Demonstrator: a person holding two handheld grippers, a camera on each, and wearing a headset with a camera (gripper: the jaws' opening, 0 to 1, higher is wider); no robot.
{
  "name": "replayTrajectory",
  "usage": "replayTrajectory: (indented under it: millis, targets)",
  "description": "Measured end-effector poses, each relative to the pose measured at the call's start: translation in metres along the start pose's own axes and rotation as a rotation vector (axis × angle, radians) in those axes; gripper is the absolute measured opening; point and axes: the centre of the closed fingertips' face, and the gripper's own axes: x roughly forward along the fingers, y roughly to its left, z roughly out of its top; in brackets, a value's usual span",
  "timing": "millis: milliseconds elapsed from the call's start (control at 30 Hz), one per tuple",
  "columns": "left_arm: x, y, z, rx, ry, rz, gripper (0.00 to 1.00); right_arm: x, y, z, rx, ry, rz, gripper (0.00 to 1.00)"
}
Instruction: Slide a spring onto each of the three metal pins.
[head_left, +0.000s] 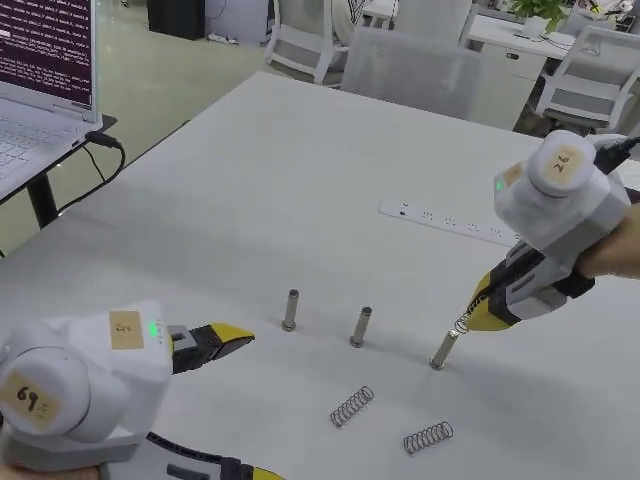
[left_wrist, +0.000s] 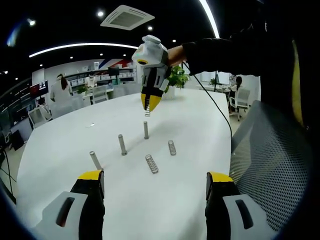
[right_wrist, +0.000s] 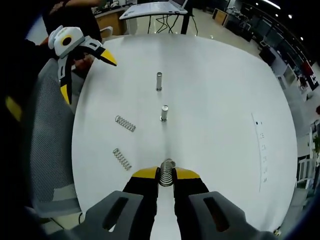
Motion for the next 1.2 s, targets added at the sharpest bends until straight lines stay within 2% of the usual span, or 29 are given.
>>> replayTrajectory:
  millis: [533,1200]
  targets:
    - [-0.002,0.002,0.0,-0.006,-0.006,0.012,0.8,0.012,-0.004,-0.003,0.006,0.034,0.029,0.09]
    - [-0.003,0.002,0.0,-0.009,-0.01,0.015,0.78,0.03,-0.006,-0.009,0.001,0.08,0.039,0.09]
